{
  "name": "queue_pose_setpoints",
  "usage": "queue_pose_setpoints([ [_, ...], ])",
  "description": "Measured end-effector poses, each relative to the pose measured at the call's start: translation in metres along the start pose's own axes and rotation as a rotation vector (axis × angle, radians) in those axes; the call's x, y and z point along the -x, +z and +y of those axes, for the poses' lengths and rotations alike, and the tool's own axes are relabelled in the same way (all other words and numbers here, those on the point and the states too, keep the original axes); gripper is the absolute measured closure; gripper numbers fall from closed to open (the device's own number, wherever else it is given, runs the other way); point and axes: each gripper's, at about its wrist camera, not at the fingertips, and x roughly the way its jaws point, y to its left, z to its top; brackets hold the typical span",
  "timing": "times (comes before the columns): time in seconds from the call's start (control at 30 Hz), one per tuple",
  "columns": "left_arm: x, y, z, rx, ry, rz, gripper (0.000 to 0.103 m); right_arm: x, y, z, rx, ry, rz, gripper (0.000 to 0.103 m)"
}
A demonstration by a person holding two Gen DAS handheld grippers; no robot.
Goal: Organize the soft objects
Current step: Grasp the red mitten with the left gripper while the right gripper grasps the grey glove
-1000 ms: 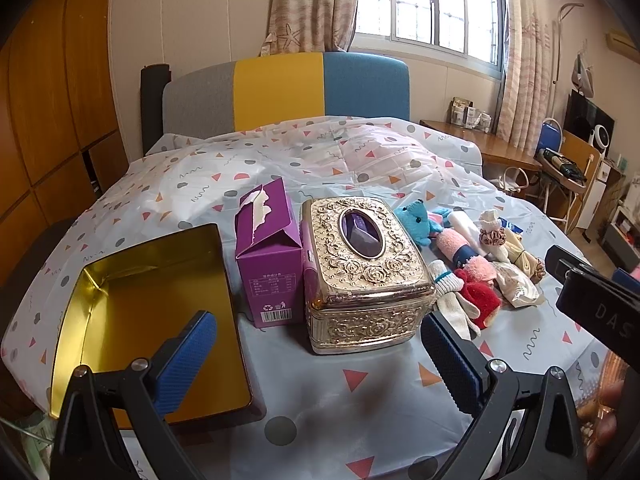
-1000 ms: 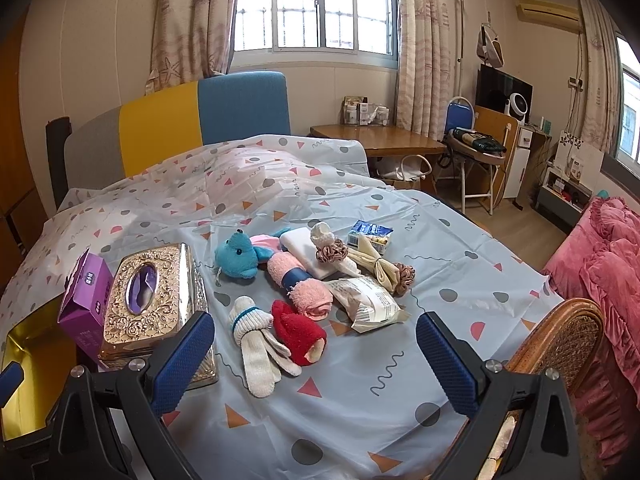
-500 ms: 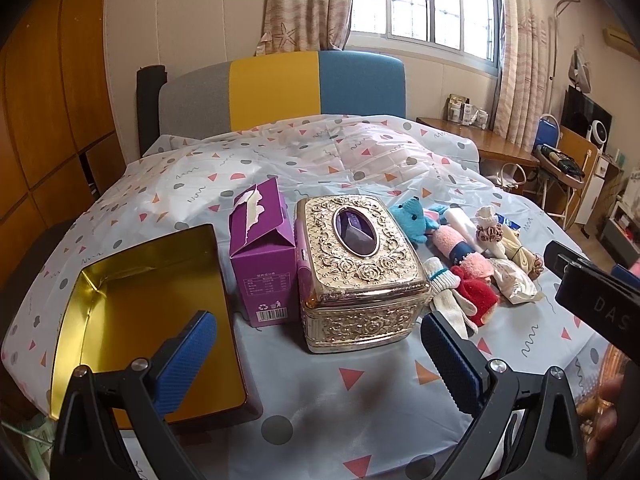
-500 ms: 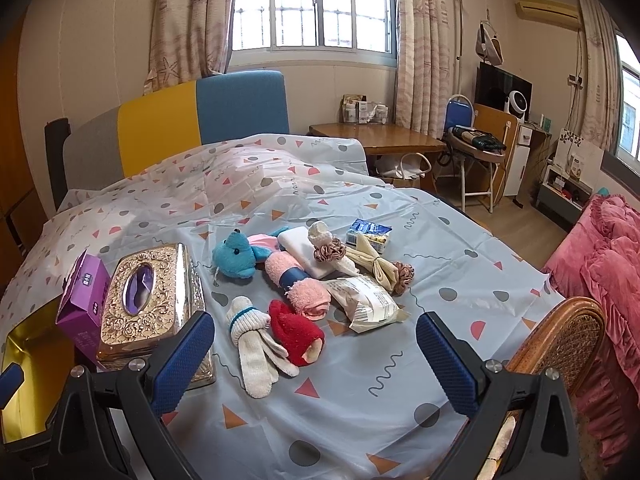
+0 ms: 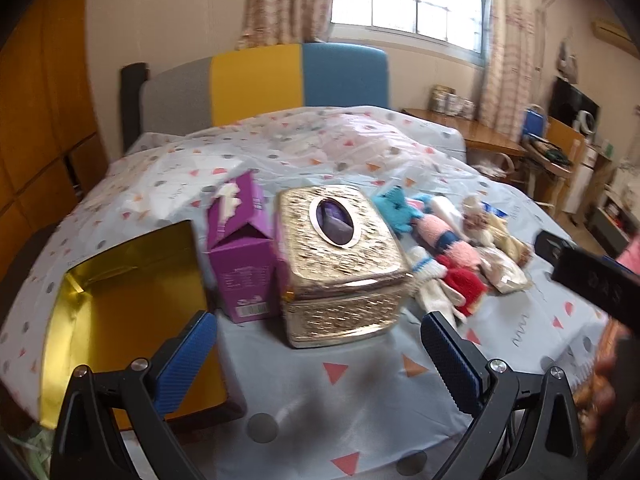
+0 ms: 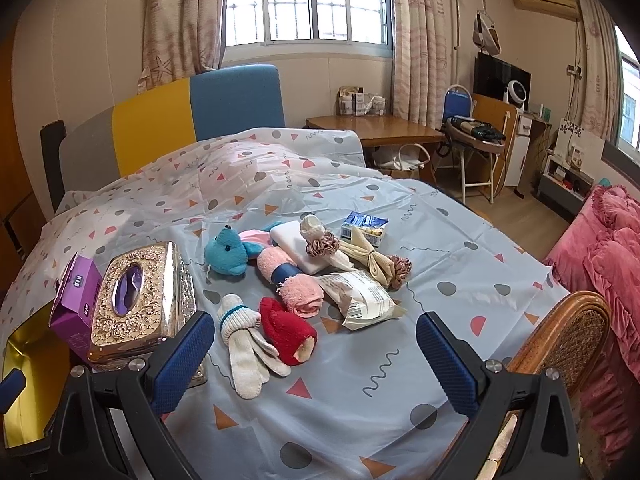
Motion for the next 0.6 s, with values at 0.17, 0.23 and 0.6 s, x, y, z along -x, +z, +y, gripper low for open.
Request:
queue_pose_setpoints([
  [0.17, -0.021, -0.006, -0.01, -0.042, -0.145, 0.109, 0.0, -0.026, 0.014, -0.027, -0.04, 0.002, 0.05, 0.0],
  [0.23, -0.03, -0.008, -0.016, -0.058, -0.189, 0.148, 0.001, -0.038, 0.022, -0.042, -0.051, -0.033, 0.061, 0.0],
  [0.6, -0.051, 0.005, -0.079, -0.195, -0.332, 0.222, 0.039, -0.093, 0.028, -0.107, -0.309, 0.064, 0.156, 0.0],
])
